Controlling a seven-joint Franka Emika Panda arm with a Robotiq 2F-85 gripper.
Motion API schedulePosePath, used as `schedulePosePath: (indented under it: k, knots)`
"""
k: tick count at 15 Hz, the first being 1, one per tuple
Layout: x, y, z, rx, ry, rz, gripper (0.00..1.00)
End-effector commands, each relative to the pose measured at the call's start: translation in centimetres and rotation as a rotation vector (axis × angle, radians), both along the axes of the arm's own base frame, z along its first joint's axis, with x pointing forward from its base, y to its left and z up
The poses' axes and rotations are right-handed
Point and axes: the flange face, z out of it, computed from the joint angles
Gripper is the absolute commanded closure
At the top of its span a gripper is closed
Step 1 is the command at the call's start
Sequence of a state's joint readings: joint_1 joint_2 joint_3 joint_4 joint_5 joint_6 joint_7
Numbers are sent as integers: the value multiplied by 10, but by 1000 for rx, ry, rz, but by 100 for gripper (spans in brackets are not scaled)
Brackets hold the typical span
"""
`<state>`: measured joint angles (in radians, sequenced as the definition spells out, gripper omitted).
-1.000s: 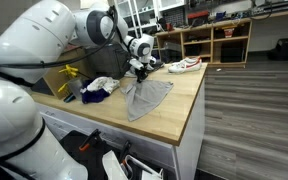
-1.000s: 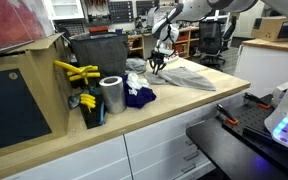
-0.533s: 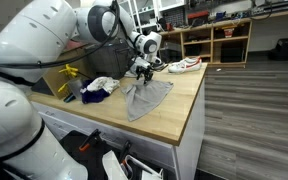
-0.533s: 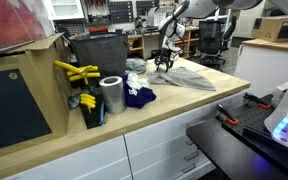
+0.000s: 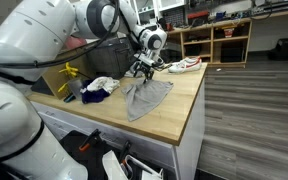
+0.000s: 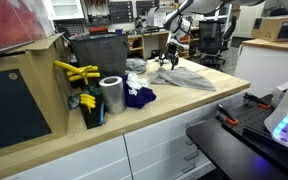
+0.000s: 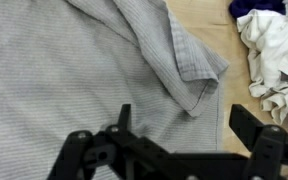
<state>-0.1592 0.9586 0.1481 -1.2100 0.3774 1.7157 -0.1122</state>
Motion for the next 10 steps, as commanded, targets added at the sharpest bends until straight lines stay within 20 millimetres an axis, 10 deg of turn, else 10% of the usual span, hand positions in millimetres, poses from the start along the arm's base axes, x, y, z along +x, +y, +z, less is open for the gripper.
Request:
schedulePosePath:
  k: [1, 4, 6, 10]
  knots:
    - [-12, 10, 9, 55, 17, 51, 0]
    - [-17, 18, 5, 76, 20, 84, 0]
    - [-20, 23, 3, 96, 25, 101, 28]
    - [-25, 33, 1, 131, 37, 123, 47]
